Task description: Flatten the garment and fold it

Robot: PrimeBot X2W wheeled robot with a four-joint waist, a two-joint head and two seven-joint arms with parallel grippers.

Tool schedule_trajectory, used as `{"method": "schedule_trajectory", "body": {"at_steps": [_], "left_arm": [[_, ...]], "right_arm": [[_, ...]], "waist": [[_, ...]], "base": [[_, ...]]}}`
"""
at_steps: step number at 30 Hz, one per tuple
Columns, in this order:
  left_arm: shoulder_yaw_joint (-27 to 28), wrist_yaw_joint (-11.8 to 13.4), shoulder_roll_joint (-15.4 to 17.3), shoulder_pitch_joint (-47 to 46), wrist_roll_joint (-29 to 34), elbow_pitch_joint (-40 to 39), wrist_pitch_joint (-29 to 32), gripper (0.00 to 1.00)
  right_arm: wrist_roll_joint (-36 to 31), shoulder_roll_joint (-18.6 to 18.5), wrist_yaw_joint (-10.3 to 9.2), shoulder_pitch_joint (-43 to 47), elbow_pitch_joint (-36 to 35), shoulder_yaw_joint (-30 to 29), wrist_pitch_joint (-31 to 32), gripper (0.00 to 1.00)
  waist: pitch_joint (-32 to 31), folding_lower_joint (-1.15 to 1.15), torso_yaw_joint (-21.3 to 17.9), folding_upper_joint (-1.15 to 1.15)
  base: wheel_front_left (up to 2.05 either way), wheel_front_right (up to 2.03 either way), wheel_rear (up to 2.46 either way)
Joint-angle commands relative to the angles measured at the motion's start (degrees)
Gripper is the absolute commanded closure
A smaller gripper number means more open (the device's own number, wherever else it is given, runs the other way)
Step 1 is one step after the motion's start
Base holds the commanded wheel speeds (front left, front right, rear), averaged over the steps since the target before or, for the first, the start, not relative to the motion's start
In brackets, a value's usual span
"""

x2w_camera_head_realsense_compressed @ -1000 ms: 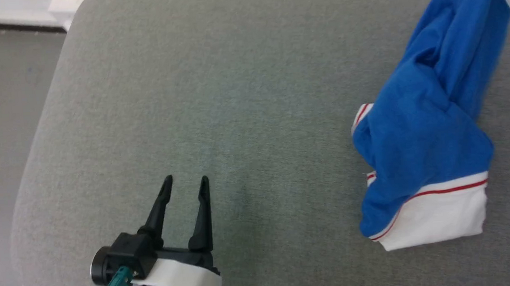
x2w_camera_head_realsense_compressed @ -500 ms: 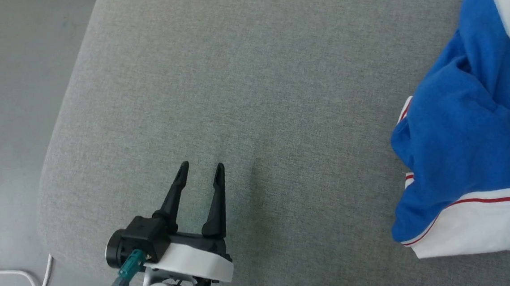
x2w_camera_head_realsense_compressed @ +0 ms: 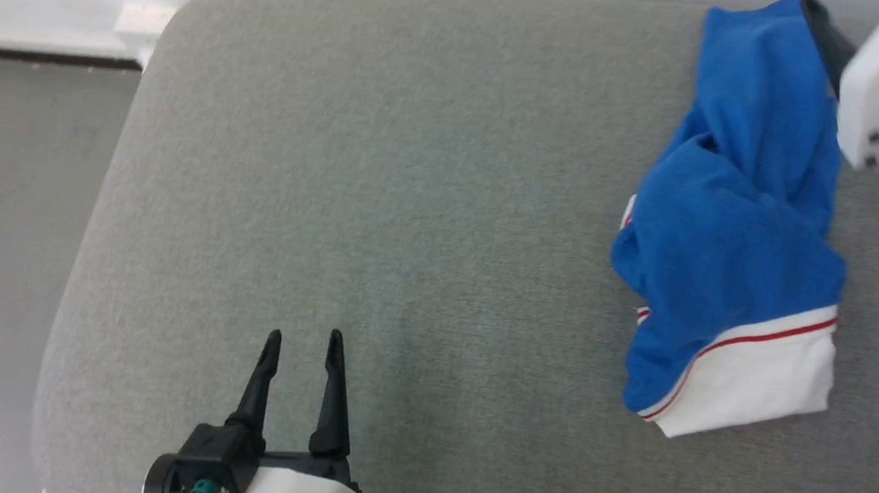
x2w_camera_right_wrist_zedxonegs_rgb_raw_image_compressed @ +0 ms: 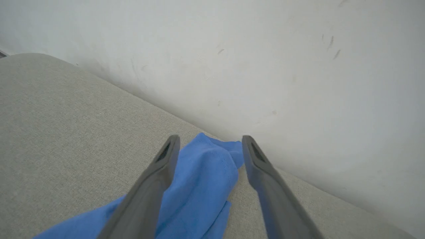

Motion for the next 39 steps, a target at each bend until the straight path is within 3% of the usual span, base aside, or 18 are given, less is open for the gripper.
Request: {"method": "schedule_trajectory", "body": {"at_steps": [1, 8, 14, 20, 31, 32, 33, 34, 39], "left_arm": [[0.37, 0.44, 0.38, 0.65, 0.57, -0.44, -0.27, 0.00], [0.36, 0.67, 0.86, 2.52, 0.53, -1.22, -0.27, 0.00], [-0.17, 0.60, 1.19, 2.95, 0.45, -1.20, -0.09, 0.00], [-0.73, 0.52, 1.46, 3.09, 0.36, -1.37, 0.18, 0.00], [-1.38, 0.84, 1.44, 2.65, -0.01, -1.11, 0.44, 0.00], [-1.36, 0.91, 1.42, 2.66, -0.07, -1.09, 0.43, 0.00], [-1.36, 0.97, 1.42, 2.68, -0.12, -1.09, 0.41, 0.00], [-1.34, 1.02, 1.44, 2.71, -0.16, -1.09, 0.39, 0.00], [-1.10, 1.40, 1.50, 2.79, -0.42, -1.12, 0.30, 0.00]], "right_arm": [[0.54, 0.21, -0.05, 3.16, -2.29, -1.29, 0.62, 0.00], [2.87, 6.03, -0.05, 26.12, -18.69, -11.26, 6.03, 0.00], [2.79, 11.25, -0.05, 40.11, -25.89, -13.76, 8.82, 0.00], [1.74, 12.70, -0.05, 44.43, -25.72, -13.02, 9.25, 0.00], [-0.82, 13.29, -0.05, 43.66, -17.52, -11.56, 10.27, 0.00], [-0.77, 13.48, -0.05, 43.54, -17.00, -11.51, 10.31, 0.22], [-0.79, 13.62, -0.05, 43.43, -16.65, -11.45, 10.37, 0.64], [-0.87, 13.67, -0.05, 43.32, -16.50, -11.28, 10.47, 0.98], [-1.14, 13.09, -0.05, 41.93, -18.44, -10.50, 10.11, 1.00]], "waist": [[-3.88, 0.01, -3.88, 0.00], [-5.42, 0.01, -5.47, 0.00], [-6.24, 0.01, -5.40, 0.00], [-6.29, 0.01, -3.95, 0.00], [-5.26, 0.01, -0.16, 0.00], [-5.26, 0.01, -0.05, 0.00], [-5.25, 0.01, 0.02, 0.00], [-5.25, 0.01, 0.02, 0.00], [-5.55, 0.01, -1.35, 0.00]], "base": [[0.00, 0.00, 0.00], [0.00, 0.00, 0.00], [0.00, 0.00, 0.00], [0.00, 0.00, 0.00], [0.00, 0.00, 0.00], [0.00, 0.00, 0.00], [0.00, 0.00, 0.00], [0.00, 0.00, 0.00], [0.00, 0.00, 0.00]]}}
